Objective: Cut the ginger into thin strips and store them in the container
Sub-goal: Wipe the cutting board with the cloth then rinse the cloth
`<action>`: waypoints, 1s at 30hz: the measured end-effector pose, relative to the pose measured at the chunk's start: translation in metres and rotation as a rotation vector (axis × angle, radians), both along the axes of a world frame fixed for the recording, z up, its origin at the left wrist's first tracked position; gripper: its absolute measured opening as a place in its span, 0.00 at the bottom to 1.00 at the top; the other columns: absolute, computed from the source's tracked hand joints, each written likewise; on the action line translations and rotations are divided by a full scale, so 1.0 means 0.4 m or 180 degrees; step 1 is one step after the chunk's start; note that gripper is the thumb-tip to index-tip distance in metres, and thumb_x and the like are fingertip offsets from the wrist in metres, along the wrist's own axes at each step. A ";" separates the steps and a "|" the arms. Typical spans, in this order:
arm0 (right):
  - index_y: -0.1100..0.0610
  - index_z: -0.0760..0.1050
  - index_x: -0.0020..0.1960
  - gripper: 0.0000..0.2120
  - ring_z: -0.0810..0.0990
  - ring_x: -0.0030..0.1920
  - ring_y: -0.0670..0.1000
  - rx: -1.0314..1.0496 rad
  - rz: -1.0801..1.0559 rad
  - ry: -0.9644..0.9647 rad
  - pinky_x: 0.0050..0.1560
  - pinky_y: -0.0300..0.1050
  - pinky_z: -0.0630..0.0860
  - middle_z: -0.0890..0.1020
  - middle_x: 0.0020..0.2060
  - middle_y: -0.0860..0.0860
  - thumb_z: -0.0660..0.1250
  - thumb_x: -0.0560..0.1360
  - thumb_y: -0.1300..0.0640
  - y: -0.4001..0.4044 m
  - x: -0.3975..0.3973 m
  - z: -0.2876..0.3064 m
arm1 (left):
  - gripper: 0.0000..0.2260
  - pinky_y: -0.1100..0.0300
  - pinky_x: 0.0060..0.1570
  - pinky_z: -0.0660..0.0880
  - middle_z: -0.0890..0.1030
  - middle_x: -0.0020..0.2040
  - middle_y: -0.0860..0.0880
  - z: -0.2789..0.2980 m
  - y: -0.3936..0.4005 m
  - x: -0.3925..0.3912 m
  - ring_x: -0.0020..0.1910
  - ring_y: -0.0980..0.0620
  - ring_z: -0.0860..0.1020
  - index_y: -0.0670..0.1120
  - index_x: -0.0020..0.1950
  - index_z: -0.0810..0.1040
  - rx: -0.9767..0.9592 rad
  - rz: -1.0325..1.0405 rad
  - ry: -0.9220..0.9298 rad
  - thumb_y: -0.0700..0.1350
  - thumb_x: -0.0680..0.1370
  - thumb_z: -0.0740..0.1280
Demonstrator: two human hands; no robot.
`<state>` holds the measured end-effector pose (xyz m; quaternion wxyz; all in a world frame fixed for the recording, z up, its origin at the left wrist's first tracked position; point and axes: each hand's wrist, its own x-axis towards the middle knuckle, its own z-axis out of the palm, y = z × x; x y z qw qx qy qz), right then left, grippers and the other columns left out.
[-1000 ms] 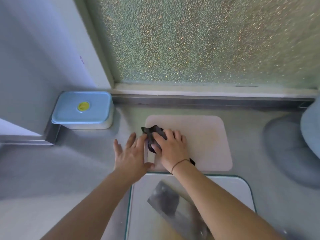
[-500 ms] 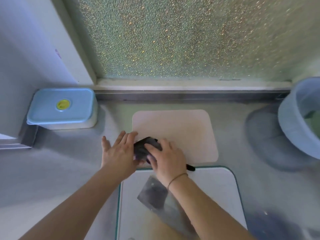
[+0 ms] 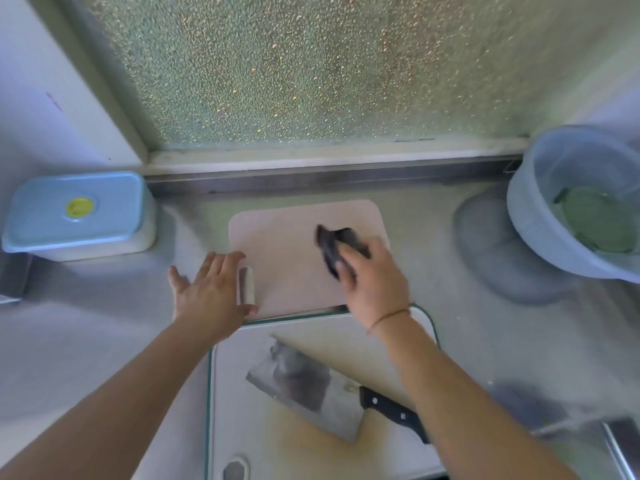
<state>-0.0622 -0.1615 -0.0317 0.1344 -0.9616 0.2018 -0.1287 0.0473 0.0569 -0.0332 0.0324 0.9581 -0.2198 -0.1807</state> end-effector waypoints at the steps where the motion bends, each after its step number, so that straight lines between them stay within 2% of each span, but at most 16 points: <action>1: 0.46 0.79 0.58 0.16 0.77 0.42 0.61 -0.0002 0.0376 0.0026 0.36 0.51 0.76 0.76 0.50 0.56 0.70 0.71 0.54 0.078 0.031 -0.010 | 0.35 0.33 0.74 0.51 0.65 0.74 0.55 0.001 0.000 0.002 0.75 0.53 0.64 0.57 0.76 0.59 0.0039 -0.0038 0.0007 0.62 0.74 0.72; 3: 0.43 0.76 0.61 0.16 0.74 0.49 0.61 0.0145 0.0844 0.0435 0.45 0.52 0.72 0.74 0.54 0.54 0.67 0.74 0.52 0.195 0.055 -0.039 | 0.35 0.32 0.74 0.51 0.65 0.75 0.54 -0.001 0.001 0.005 0.74 0.51 0.67 0.58 0.76 0.62 0.0057 -0.0043 0.0011 0.63 0.73 0.73; 5: 0.40 0.74 0.63 0.16 0.70 0.52 0.59 0.0116 0.0858 0.0665 0.49 0.53 0.67 0.72 0.55 0.51 0.63 0.76 0.50 0.202 0.029 -0.064 | 0.37 0.31 0.73 0.50 0.64 0.76 0.54 -0.003 -0.003 0.008 0.74 0.51 0.68 0.58 0.77 0.64 0.0095 -0.0036 0.0047 0.64 0.72 0.73; 8: 0.38 0.76 0.61 0.16 0.71 0.51 0.59 -0.0062 0.0519 0.0729 0.48 0.52 0.67 0.74 0.52 0.50 0.65 0.75 0.49 0.066 -0.059 -0.072 | 0.37 0.31 0.73 0.50 0.63 0.78 0.55 -0.008 -0.002 0.008 0.75 0.52 0.66 0.58 0.78 0.63 0.0202 -0.0005 0.0045 0.62 0.73 0.74; 10: 0.38 0.77 0.59 0.15 0.72 0.50 0.60 -0.0171 -0.0010 0.0805 0.46 0.52 0.69 0.76 0.51 0.51 0.67 0.73 0.50 -0.067 -0.136 -0.076 | 0.37 0.31 0.73 0.50 0.63 0.78 0.54 -0.007 -0.005 0.001 0.76 0.52 0.65 0.58 0.78 0.63 0.0200 0.0007 0.0042 0.61 0.73 0.74; 13: 0.43 0.78 0.60 0.13 0.70 0.55 0.61 -0.0054 -0.0772 0.1187 0.50 0.53 0.69 0.75 0.56 0.52 0.65 0.76 0.51 -0.242 -0.242 -0.071 | 0.34 0.30 0.74 0.50 0.62 0.79 0.54 -0.004 -0.017 -0.012 0.77 0.52 0.62 0.57 0.79 0.62 0.0243 0.0064 -0.0008 0.58 0.76 0.73; 16: 0.49 0.80 0.57 0.12 0.73 0.54 0.63 0.0123 -0.0709 0.0995 0.49 0.54 0.73 0.75 0.55 0.56 0.67 0.75 0.57 -0.299 -0.258 -0.050 | 0.27 0.30 0.74 0.50 0.63 0.79 0.54 -0.004 -0.026 -0.019 0.78 0.51 0.61 0.57 0.77 0.65 0.0164 0.0156 -0.0035 0.53 0.79 0.68; 19: 0.55 0.82 0.54 0.12 0.77 0.47 0.60 0.0525 -0.0070 0.0554 0.43 0.53 0.78 0.75 0.51 0.57 0.69 0.71 0.60 -0.236 -0.279 0.020 | 0.25 0.35 0.75 0.56 0.66 0.78 0.50 -0.017 -0.011 -0.053 0.78 0.47 0.62 0.53 0.75 0.70 -0.0280 0.0334 -0.0207 0.51 0.79 0.70; 21: 0.53 0.81 0.51 0.11 0.77 0.43 0.55 0.0463 0.0357 0.0451 0.35 0.50 0.78 0.74 0.48 0.53 0.70 0.69 0.53 -0.161 -0.352 0.063 | 0.25 0.38 0.71 0.65 0.70 0.75 0.46 -0.028 0.013 -0.122 0.73 0.41 0.68 0.47 0.71 0.75 -0.0854 0.0427 -0.0487 0.46 0.75 0.75; 23: 0.48 0.78 0.51 0.16 0.76 0.45 0.52 0.0189 0.0770 0.0810 0.32 0.47 0.77 0.73 0.48 0.50 0.65 0.69 0.40 -0.068 -0.437 0.085 | 0.17 0.42 0.63 0.73 0.77 0.66 0.44 -0.031 0.036 -0.227 0.64 0.39 0.75 0.43 0.63 0.80 -0.1684 0.0440 -0.0918 0.44 0.75 0.74; 25: 0.46 0.71 0.60 0.22 0.74 0.53 0.54 0.0054 0.0974 0.1710 0.42 0.48 0.76 0.70 0.57 0.50 0.61 0.72 0.35 0.002 -0.489 0.075 | 0.11 0.54 0.57 0.75 0.81 0.55 0.48 -0.012 0.043 -0.359 0.57 0.48 0.76 0.42 0.54 0.83 -0.2360 0.0235 -0.1123 0.47 0.77 0.69; 27: 0.47 0.62 0.67 0.24 0.72 0.58 0.54 0.0147 0.0753 0.2221 0.49 0.48 0.75 0.67 0.62 0.50 0.58 0.76 0.36 0.026 -0.507 0.058 | 0.06 0.65 0.54 0.75 0.81 0.48 0.57 0.004 0.041 -0.494 0.51 0.59 0.76 0.48 0.49 0.83 -0.2796 -0.0263 -0.0734 0.46 0.77 0.67; 28: 0.48 0.62 0.66 0.23 0.73 0.58 0.54 0.0118 0.0693 0.2265 0.49 0.48 0.75 0.69 0.61 0.50 0.57 0.77 0.37 0.029 -0.504 0.051 | 0.04 0.68 0.50 0.76 0.81 0.46 0.60 0.010 0.039 -0.556 0.47 0.63 0.77 0.52 0.48 0.82 -0.2817 -0.0515 -0.0289 0.45 0.77 0.68; 30: 0.48 0.67 0.61 0.19 0.76 0.54 0.52 0.0105 0.0642 0.2262 0.47 0.46 0.75 0.74 0.56 0.49 0.56 0.77 0.37 0.028 -0.493 0.059 | 0.03 0.66 0.40 0.79 0.82 0.39 0.60 0.020 0.020 -0.659 0.38 0.63 0.80 0.54 0.46 0.82 -0.2500 -0.0637 0.0821 0.47 0.76 0.69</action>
